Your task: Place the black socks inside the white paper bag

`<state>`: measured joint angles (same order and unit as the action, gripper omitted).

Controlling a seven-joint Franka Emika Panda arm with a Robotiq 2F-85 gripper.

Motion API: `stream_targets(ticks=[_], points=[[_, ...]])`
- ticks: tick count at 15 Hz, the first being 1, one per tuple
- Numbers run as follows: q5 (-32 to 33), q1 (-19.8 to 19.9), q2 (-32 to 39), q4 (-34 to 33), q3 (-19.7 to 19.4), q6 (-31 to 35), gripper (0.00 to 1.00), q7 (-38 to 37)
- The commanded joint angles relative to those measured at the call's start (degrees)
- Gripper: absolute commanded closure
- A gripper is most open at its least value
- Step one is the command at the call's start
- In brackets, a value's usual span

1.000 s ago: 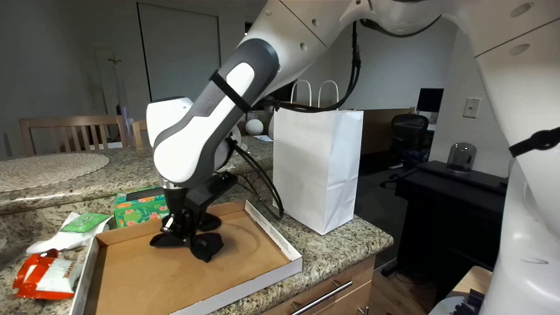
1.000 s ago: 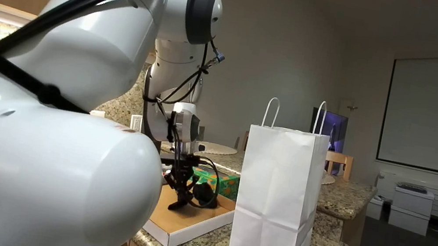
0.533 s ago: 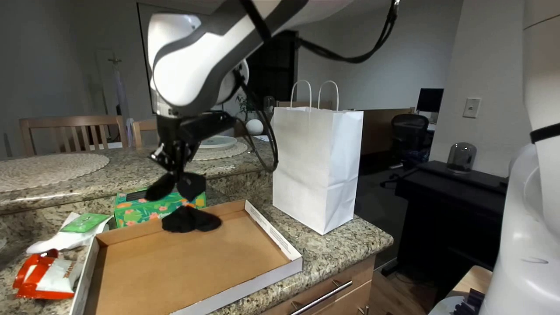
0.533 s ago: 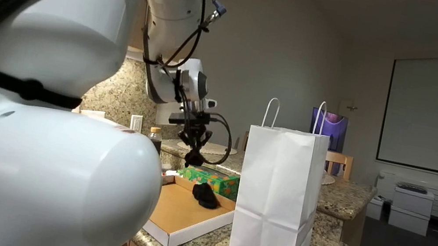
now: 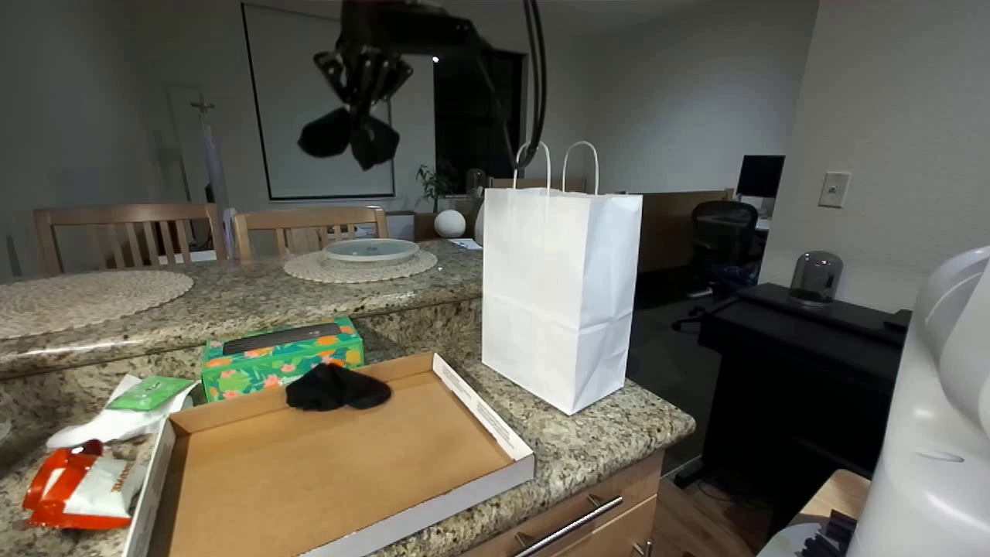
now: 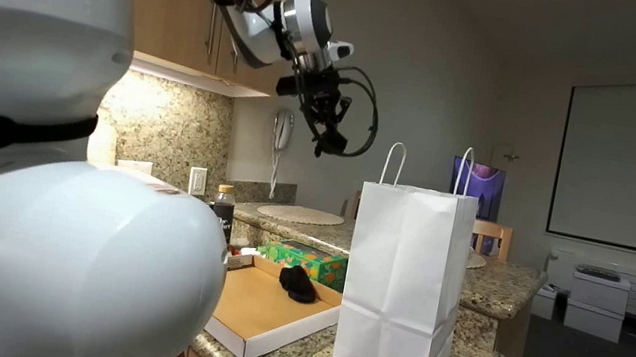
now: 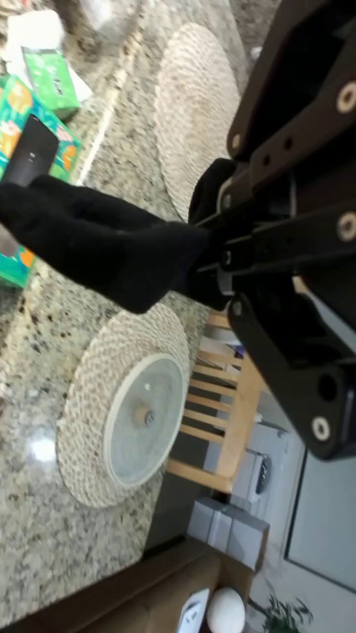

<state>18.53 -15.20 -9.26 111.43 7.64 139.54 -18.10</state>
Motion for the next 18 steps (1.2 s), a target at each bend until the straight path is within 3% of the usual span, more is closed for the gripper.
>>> stream_targets(ticks=[1,5,11,18], points=[[-0.8,6.4,-9.0,0.7,0.5,-2.0,0.91,-3.3],[-6.1,12.1,-17.7,1.7,-3.7,-3.1,0.91,1.3],[-13.2,15.2,-24.8,9.5,-12.4,-7.4,0.92,12.4],[-12.9,16.6,-24.2,16.5,-14.2,-13.3,0.92,18.9]])
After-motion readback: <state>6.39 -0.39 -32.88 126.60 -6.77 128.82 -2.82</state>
